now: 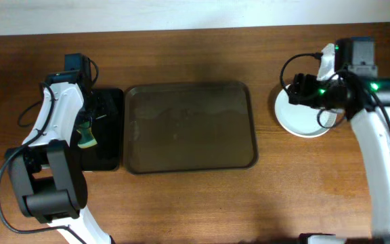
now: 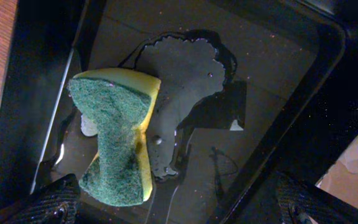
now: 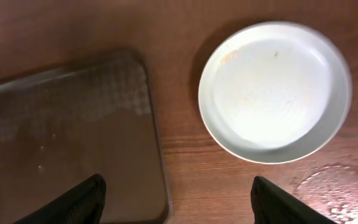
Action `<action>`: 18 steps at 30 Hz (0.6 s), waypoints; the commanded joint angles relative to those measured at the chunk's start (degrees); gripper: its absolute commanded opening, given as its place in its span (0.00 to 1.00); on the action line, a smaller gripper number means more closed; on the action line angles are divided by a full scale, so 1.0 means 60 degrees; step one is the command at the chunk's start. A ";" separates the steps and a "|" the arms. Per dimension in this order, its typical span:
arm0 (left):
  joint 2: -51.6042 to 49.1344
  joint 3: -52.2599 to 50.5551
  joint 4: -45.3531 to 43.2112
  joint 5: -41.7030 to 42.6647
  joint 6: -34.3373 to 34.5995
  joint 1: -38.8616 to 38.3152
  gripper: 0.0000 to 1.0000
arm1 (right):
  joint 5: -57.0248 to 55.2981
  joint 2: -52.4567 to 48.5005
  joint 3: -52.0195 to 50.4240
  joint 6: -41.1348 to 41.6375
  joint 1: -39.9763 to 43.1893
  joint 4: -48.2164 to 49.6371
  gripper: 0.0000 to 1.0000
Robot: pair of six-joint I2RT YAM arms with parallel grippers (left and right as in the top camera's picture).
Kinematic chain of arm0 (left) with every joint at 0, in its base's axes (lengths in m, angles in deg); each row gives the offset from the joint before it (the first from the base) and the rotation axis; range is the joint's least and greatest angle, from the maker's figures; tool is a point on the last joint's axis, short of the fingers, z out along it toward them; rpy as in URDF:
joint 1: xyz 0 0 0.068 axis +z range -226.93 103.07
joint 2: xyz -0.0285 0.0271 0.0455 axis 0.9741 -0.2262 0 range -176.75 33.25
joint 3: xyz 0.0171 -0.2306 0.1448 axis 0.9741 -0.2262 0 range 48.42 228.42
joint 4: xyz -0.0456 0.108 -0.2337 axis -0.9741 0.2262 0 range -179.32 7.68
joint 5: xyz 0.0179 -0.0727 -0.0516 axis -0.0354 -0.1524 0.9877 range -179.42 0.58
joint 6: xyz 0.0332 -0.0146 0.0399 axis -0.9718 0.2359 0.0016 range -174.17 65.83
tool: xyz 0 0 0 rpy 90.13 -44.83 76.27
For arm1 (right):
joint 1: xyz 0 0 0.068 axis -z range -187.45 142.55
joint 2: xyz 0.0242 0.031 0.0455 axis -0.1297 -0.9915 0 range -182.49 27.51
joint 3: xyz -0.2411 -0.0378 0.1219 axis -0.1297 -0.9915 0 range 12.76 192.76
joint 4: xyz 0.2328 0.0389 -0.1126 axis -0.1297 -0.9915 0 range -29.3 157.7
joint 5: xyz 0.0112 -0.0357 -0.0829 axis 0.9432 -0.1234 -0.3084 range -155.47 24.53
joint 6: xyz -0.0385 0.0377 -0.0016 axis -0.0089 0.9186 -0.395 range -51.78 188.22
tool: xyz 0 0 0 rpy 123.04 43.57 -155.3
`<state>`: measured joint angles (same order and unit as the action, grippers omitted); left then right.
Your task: Clean dirty plates on tray and stack at the side
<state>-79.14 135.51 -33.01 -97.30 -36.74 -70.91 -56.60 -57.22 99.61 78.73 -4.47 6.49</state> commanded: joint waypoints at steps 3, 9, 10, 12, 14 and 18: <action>0.0127 -0.0011 0.0015 0.0095 -0.0015 0.0026 0.99 | -0.0164 0.2371 0.0102 -0.0288 -0.0066 -0.0834 0.98; 0.0127 -0.0011 0.0015 0.0095 -0.0015 0.0026 0.99 | -0.0535 0.4098 0.0098 -0.1013 -0.0058 -0.1570 0.98; 0.0127 -0.0007 0.0015 0.0095 -0.0015 0.0026 0.99 | -0.0612 0.4189 0.0098 -0.1585 -0.0058 -0.1902 0.98; 0.0127 -0.0011 0.0015 0.0095 -0.0015 0.0026 0.99 | -0.1045 0.4353 0.0098 -0.1650 -0.0058 -0.2022 0.99; 0.0127 -0.0011 0.0015 0.0095 -0.0015 0.0026 0.99 | -0.1096 0.4459 0.0073 -0.1643 -0.0058 -0.2022 0.98; 0.0127 -0.0011 0.0015 0.0095 -0.0015 0.0026 0.99 | -0.0648 0.5377 -0.1763 -0.1606 -0.0066 -0.0040 0.98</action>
<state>-79.14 135.51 -32.99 -96.93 -36.74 -70.91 -61.78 -29.01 96.37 69.66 -4.47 0.44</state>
